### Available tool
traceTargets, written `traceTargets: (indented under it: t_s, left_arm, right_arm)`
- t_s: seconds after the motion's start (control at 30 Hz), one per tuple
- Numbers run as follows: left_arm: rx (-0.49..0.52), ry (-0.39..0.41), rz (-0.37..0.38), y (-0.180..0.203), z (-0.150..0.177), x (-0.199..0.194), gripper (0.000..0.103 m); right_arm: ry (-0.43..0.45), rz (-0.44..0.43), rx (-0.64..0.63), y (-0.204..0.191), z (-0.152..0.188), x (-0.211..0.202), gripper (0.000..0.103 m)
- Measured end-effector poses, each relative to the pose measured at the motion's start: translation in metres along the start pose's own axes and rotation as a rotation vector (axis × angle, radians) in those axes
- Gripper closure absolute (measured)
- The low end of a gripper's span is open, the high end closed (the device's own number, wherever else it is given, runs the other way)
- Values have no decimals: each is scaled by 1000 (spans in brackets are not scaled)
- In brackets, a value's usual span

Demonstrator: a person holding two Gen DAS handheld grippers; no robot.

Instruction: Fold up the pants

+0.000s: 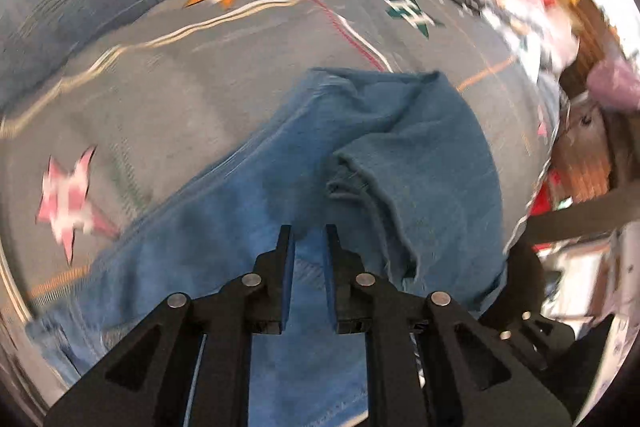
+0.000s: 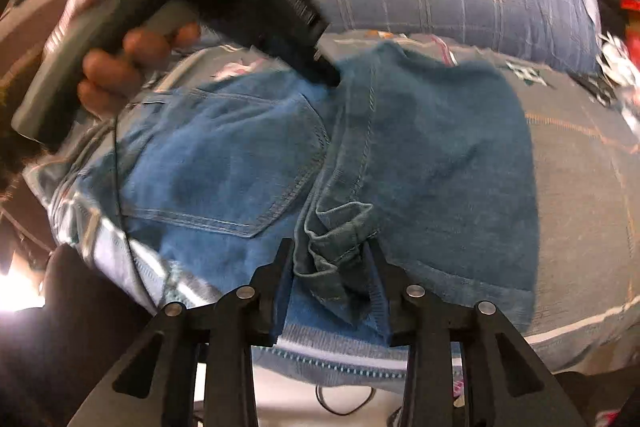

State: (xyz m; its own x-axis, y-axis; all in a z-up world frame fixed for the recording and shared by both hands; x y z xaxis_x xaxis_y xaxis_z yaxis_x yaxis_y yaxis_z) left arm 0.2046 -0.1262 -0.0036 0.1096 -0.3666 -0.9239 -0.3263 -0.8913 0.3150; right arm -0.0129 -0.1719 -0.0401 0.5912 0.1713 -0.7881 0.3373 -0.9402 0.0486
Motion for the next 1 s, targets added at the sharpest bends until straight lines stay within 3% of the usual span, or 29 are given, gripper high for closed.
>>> traceTargets:
  t_s: [0.1,0.13,0.2,0.23,0.27,0.3,0.37,0.43,0.53,0.6,0.63,0.67,0.8,0.83,0.9,1.0]
  left_arm:
    - [-103,54,102,-15,12,-25,90]
    - [-121,68,133,-17,18,-30,85]
    - [-146,93,192,-12,35,-39,64]
    - [-160,104,222,-8,46,-40,46]
    - [-174,111,253,-4,59,-38,35]
    - [-189,108,290,1,72,-34,33]
    - [-203,61,317,13,87,-19,33]
    - [-221,10,292,23,95,2,33]
    - [-274,7,246,29,96,24,34]
    - [-331,-9,245,29,97,35,46]
    - [-351,-18,246,29,100,39,73]
    - [-356,-24,241,30,104,40,76]
    - [-331,53,219,29,119,43,78]
    - [-334,61,224,29,119,43,78]
    - [-333,47,239,28,123,40,78]
    - [-318,18,294,21,133,27,77]
  right_arm:
    - [83,-69,59,19,-1,-39,59]
    - [116,-73,81,29,-3,-50,53]
    - [183,-38,149,65,-11,-73,39]
    - [196,-26,172,78,-14,-78,36]
    - [200,-15,199,97,-21,-79,36]
    - [193,-11,220,113,-28,-75,36]
    - [172,-36,248,135,-42,-61,36]
    - [127,-61,281,156,-56,-34,36]
    - [75,1,291,178,-71,5,36]
    - [-10,48,275,185,-74,34,42]
    - [-33,39,267,184,-72,41,75]
    - [-59,19,255,181,-72,48,98]
    - [-3,20,161,172,-80,45,98]
    - [-28,41,134,169,-79,52,96]
    - [-105,58,119,171,-73,74,90]
    - [-95,31,161,177,-75,69,87]
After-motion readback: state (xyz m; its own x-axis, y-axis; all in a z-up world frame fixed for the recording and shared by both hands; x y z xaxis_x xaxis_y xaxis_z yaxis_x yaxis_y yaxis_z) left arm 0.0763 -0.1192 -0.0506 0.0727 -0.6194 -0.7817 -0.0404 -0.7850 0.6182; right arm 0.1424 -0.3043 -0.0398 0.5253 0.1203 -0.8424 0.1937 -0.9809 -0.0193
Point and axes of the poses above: each gripper's, at about its wrist camera, not at the fingertips, and x roughly the way its jaws point, y to its right, z to its underside, the point moved 2 cm from there along x, roughly the way its jaws point, and after that the axes turned 14 degrees about -x, right-handed, at the moved point
